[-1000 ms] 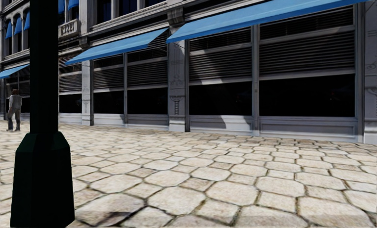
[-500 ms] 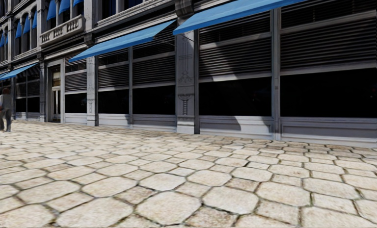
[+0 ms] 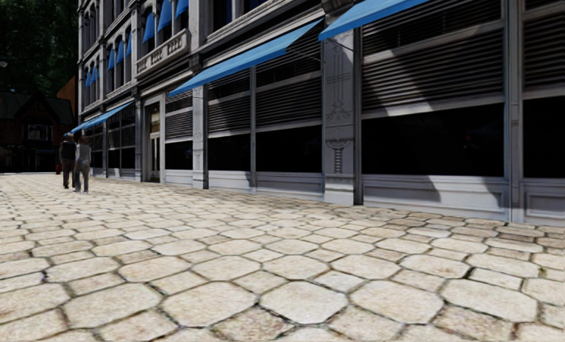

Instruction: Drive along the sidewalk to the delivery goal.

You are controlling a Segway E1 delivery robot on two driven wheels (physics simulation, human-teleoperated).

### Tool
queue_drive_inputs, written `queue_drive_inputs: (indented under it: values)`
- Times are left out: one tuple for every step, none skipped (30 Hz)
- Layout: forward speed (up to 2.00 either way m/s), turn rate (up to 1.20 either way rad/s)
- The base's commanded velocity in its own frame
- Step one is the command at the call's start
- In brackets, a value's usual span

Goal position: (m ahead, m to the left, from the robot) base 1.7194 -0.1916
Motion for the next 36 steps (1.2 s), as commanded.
queue_drive_inputs:
  values:
    - [1.07, 0.00]
    - [1.07, 0.00]
    - [1.08, 0.00]
    - [1.08, 0.00]
    - [1.08, 0.00]
    - [1.08, 0.00]
    - [1.08, 0.00]
    - [1.08, 0.00]
    - [1.08, 0.00]
    - [1.08, 0.00]
    - [1.08, 0.00]
    - [1.08, 0.00]
    - [1.08, 0.00]
    - [1.08, 0.00]
    - [1.08, 0.00]
    - [1.08, 0.00]
    - [1.08, 0.00]
    - [1.08, 0.00]
    - [1.08, 0.00]
    - [1.08, 0.00]
    - [1.08, 0.00]
    - [1.08, 0.00]
    - [1.08, 0.00]
    - [1.08, 0.00]
    - [1.08, 0.00]
    - [1.08, 0.00]
    - [1.08, 0.00]
    - [1.08, 0.00]
    - [1.08, 0.00]
    - [1.08, 0.00]
    - [1.08, 0.00]
    - [1.08, 0.00]
    - [1.09, 0.00]
    - [1.09, 0.00]
    - [1.09, 0.00]
    - [1.09, 0.00]
